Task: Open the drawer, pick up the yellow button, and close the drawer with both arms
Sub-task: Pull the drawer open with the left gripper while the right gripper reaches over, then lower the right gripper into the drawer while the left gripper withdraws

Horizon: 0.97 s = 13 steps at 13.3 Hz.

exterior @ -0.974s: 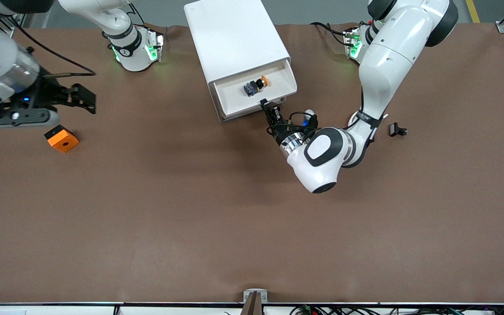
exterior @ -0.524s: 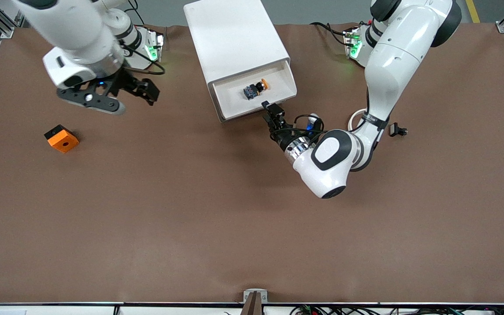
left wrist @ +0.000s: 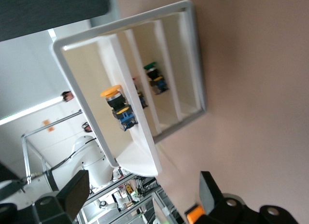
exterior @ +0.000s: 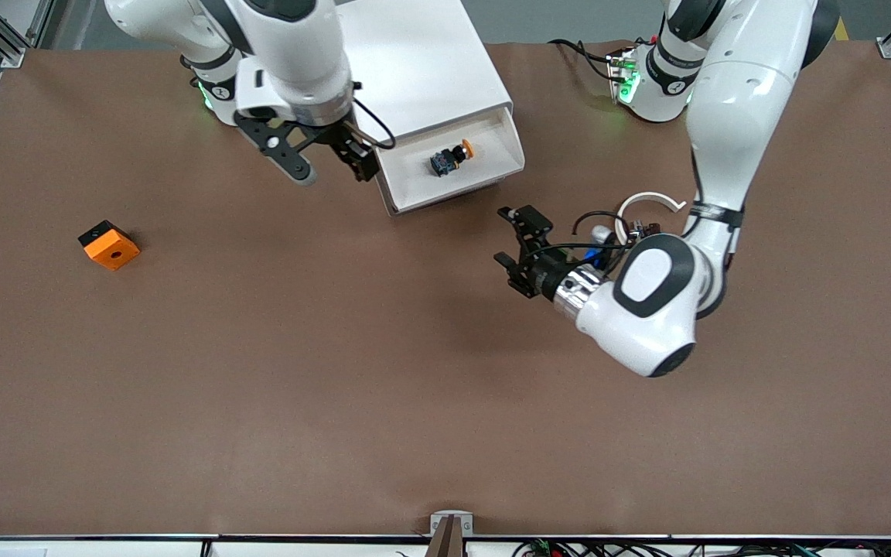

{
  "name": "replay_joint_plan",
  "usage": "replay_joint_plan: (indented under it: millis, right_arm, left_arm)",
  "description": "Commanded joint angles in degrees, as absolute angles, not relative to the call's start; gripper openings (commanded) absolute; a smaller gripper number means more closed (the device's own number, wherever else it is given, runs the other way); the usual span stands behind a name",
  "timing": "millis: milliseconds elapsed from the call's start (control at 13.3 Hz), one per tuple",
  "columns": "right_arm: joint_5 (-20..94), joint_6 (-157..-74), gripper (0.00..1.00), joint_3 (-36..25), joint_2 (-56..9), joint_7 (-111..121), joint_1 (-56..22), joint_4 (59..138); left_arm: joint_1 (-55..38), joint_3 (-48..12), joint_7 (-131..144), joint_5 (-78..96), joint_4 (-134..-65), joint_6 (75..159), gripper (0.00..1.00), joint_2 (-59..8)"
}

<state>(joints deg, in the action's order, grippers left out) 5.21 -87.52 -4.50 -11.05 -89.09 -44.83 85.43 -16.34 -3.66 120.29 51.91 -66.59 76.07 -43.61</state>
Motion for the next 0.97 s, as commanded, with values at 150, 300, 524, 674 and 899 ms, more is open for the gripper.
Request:
replay_joint_plan:
  millis: [150,300,524,674,899]
  right_arm:
    - [8.07,-89.65,1.00,-5.27,-18.53,-100.89,-47.81,83.24]
    - [11.32,-89.56,1.00,-5.27,-22.22,-100.90,-47.64,81.48]
    - [14.67,-89.65,1.00,-5.19,-27.14,-100.99,-47.81,76.83]
    - [15.81,-89.65,1.00,-5.10,-28.65,-100.99,-47.90,75.24]
    - [17.14,-89.65,1.00,-5.10,-29.00,-100.64,-49.47,75.15]
  left_arm:
    - [-13.98,4.64,99.60,52.29,-67.76,75.59,1.00,-36.92]
    - [-14.15,8.68,93.37,51.77,-67.76,75.59,1.00,-35.96]
    - [-13.98,10.81,84.23,45.46,-67.68,75.76,1.00,-35.07]
    - [-14.15,11.16,76.33,39.50,-67.76,76.81,1.00,-33.41]
    - [-15.55,10.55,67.08,30.34,-67.85,77.60,1.00,-31.47]
